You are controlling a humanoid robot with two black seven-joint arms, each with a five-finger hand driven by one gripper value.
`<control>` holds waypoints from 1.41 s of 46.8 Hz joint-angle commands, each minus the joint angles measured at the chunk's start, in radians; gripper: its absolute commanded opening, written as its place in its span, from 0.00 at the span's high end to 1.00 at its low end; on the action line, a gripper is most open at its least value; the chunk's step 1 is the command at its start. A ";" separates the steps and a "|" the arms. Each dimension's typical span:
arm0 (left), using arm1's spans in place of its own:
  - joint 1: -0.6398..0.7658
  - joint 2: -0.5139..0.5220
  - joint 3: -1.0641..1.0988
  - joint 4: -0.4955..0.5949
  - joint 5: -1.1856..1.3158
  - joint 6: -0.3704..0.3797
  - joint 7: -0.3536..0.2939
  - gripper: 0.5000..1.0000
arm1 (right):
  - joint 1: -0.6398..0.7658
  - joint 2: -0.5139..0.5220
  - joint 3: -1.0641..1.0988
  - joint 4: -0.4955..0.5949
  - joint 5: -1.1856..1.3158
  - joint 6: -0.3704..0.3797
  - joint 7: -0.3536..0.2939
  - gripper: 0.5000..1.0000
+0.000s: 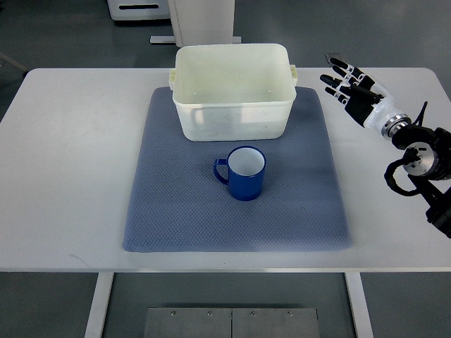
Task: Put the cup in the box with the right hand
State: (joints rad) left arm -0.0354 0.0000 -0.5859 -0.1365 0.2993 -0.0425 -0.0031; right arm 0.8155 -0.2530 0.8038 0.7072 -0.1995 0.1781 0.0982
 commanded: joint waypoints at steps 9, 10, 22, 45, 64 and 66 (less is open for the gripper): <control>0.003 0.000 -0.002 0.000 -0.002 0.001 -0.005 0.00 | -0.001 0.003 -0.001 0.000 0.000 0.000 0.000 0.00; 0.002 0.000 -0.002 0.000 -0.003 0.001 -0.005 0.00 | -0.001 0.003 -0.001 0.000 0.000 0.000 0.000 0.00; 0.014 0.000 0.000 0.000 -0.002 0.001 -0.005 0.00 | 0.002 0.003 -0.006 0.000 0.000 0.000 0.001 0.00; 0.016 0.000 -0.002 0.000 -0.002 0.001 -0.005 0.00 | 0.014 0.006 -0.006 0.003 0.000 0.011 0.003 0.00; 0.016 0.000 -0.002 0.000 -0.002 0.001 -0.005 0.00 | 0.014 0.009 -0.006 0.006 0.000 0.011 0.003 0.00; 0.016 0.000 0.000 0.000 -0.002 0.001 -0.005 0.00 | 0.014 0.009 -0.006 0.006 0.000 0.011 0.003 0.00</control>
State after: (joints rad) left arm -0.0200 0.0000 -0.5867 -0.1365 0.2975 -0.0413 -0.0076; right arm 0.8294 -0.2439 0.7978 0.7132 -0.1993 0.1888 0.1013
